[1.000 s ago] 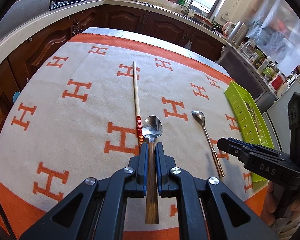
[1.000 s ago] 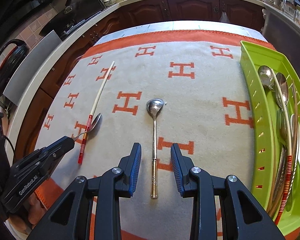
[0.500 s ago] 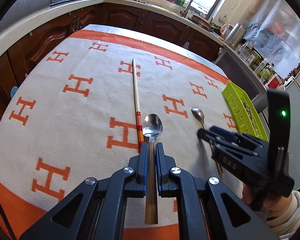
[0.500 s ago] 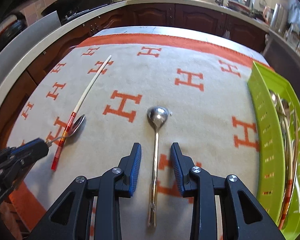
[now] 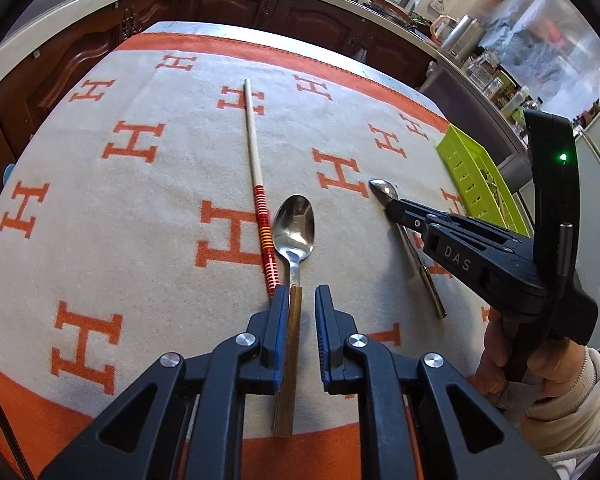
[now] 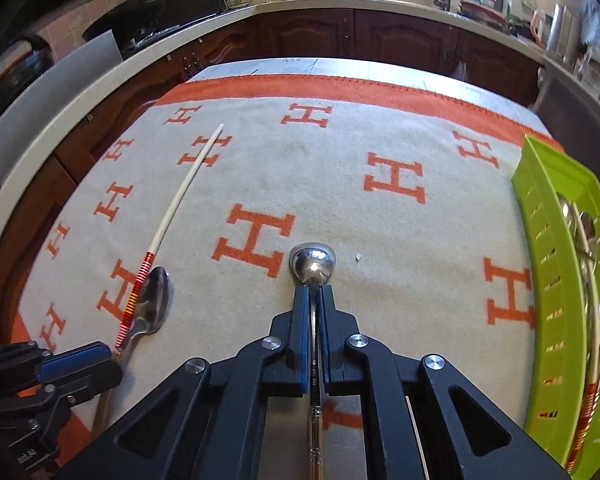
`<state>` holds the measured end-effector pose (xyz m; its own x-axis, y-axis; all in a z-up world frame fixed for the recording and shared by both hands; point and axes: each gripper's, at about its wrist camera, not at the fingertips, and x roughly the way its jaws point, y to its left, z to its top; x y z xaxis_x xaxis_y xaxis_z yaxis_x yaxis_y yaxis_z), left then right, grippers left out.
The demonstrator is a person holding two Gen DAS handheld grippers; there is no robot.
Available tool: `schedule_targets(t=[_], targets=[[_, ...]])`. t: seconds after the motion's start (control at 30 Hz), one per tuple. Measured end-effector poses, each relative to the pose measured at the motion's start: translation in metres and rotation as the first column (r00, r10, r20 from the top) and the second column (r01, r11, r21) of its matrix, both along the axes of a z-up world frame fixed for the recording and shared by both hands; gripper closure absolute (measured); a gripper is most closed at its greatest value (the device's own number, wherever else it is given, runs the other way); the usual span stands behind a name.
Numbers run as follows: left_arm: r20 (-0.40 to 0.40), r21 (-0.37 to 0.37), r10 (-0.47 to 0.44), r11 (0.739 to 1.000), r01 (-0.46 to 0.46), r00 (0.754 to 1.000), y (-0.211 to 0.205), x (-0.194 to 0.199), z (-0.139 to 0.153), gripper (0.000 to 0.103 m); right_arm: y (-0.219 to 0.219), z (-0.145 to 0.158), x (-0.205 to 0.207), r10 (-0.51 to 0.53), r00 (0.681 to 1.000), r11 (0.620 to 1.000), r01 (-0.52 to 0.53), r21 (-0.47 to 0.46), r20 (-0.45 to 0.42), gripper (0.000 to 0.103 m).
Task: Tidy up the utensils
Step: 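Grasp the gold-handled steel spoon with the right gripper while the left gripper holds the wooden-handled spoon, then carry both spoons over the green tray and lower them in with both grippers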
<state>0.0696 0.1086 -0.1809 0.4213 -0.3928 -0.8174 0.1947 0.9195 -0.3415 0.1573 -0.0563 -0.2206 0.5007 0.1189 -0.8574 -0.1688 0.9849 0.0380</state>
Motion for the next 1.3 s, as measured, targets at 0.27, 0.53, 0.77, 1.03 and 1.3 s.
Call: schedule_targets(t=[0.27, 0.53, 0.77, 1.03, 1.3], targets=[[-0.005, 0.076, -0.074, 0.994, 0.074, 0.997, -0.022, 0.011, 0.004, 0.087, -0.017, 0.003, -0.020, -0.007, 0.999, 0.998, 0.010, 0.069, -0.038, 0.099], [-0.077, 0.096, -0.083, 0.991, 0.090, 0.994, -0.032, 0.037, -0.002, 0.084, -0.040, 0.014, -0.033, -0.034, 0.999, 0.990, 0.038, 0.134, -0.038, 0.099], [-0.066, 0.285, -0.111, 0.950, 0.125, 0.992, -0.057, 0.041, -0.001, 0.096, -0.053, 0.020, -0.041, -0.039, 0.998, 0.982, 0.045, 0.182, -0.039, 0.099], [-0.049, 0.122, -0.079, 0.989, 0.084, 0.996, -0.054, 0.031, 0.007, 0.100, -0.076, 0.038, -0.059, -0.062, 0.998, 0.955, 0.062, 0.290, -0.010, 0.099], [-0.040, -0.034, -0.133, 0.991, 0.132, 0.990, -0.084, 0.022, 0.039, 0.100, -0.125, 0.076, -0.082, -0.153, 0.988, 0.898, 0.130, 0.420, 0.022, 0.103]])
